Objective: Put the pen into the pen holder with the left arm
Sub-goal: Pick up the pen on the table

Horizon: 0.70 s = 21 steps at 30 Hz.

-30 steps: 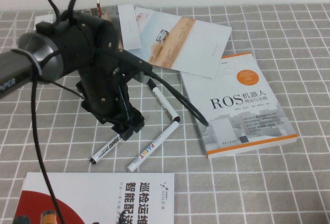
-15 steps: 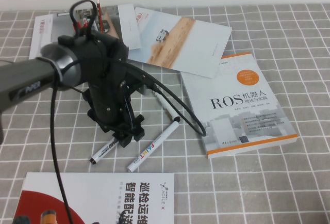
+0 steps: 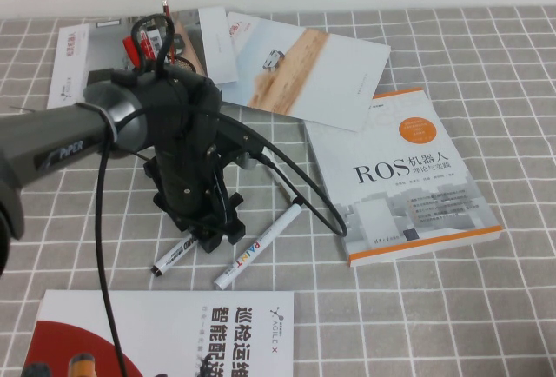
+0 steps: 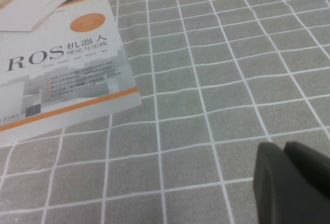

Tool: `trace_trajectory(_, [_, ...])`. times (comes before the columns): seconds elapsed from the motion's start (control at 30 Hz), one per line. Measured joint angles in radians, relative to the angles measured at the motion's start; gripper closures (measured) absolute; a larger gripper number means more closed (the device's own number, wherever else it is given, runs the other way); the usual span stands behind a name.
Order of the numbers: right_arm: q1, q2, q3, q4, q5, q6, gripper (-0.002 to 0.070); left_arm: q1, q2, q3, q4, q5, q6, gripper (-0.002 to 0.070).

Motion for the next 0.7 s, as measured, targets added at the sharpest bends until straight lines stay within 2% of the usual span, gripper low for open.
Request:
trace_trajectory(0.2, [0.0,0.0,0.0,0.0,0.0,0.0,0.0691,0.0,0.0,0.0,0.0,-0.013,0.0,0.04])
trace_trajectory(0.53, [0.0,0.0,0.0,0.0,0.0,0.0,0.0691,0.0,0.014,-0.002,0.0,-0.007,0.008,0.0424])
trace_trajectory(0.6, [0.0,0.0,0.0,0.0,0.0,0.0,0.0691,0.0,0.014,-0.002,-0.004,-0.006,0.008,0.0463])
trace_trajectory(0.7, [0.0,0.0,0.0,0.0,0.0,0.0,0.0691,0.0,0.016,-0.002,-0.016,-0.001,0.008,0.0568])
